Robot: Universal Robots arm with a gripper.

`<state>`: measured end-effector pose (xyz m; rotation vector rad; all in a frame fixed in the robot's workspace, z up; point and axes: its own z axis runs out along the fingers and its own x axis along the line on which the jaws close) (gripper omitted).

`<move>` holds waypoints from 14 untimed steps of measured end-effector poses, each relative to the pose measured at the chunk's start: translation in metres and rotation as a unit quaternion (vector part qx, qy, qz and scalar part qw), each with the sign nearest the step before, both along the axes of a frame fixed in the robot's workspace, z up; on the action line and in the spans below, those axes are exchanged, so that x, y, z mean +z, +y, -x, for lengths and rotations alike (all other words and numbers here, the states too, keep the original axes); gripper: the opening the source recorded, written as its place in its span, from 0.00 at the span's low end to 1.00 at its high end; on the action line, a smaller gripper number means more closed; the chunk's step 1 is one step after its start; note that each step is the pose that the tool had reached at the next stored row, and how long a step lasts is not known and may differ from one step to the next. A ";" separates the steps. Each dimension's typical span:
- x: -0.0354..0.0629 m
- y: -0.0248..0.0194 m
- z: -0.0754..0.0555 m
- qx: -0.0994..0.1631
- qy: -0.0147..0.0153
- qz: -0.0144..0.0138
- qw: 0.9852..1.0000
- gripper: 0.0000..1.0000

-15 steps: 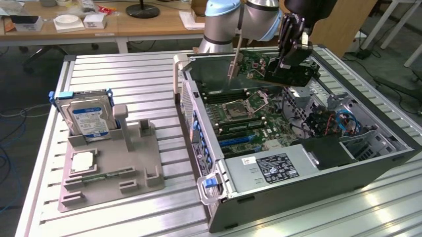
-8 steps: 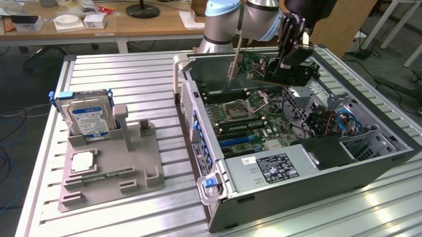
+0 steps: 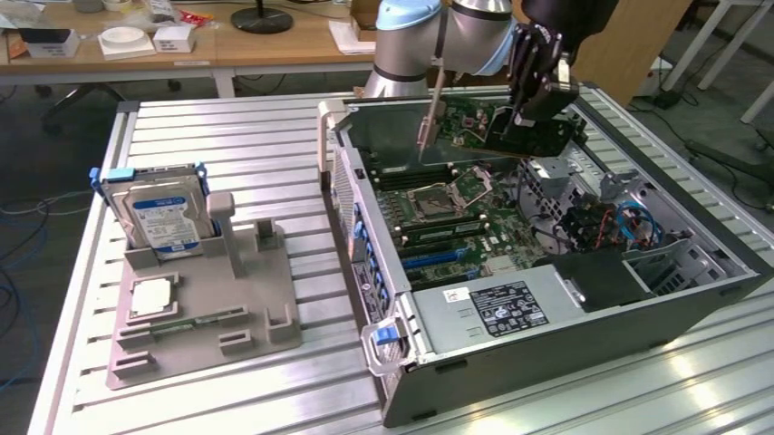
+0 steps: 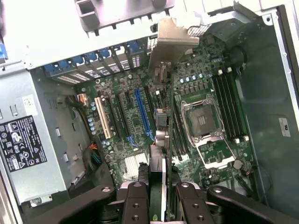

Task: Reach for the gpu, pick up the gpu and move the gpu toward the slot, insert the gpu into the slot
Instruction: 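Insert the gpu into the slot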

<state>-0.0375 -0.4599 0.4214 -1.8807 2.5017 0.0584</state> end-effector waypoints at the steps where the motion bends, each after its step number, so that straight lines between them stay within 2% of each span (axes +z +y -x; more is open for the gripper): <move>1: 0.0000 -0.0001 0.000 0.007 0.000 0.000 1.000 0.27; 14: 0.0001 -0.0005 0.000 0.050 0.000 0.000 0.999 0.27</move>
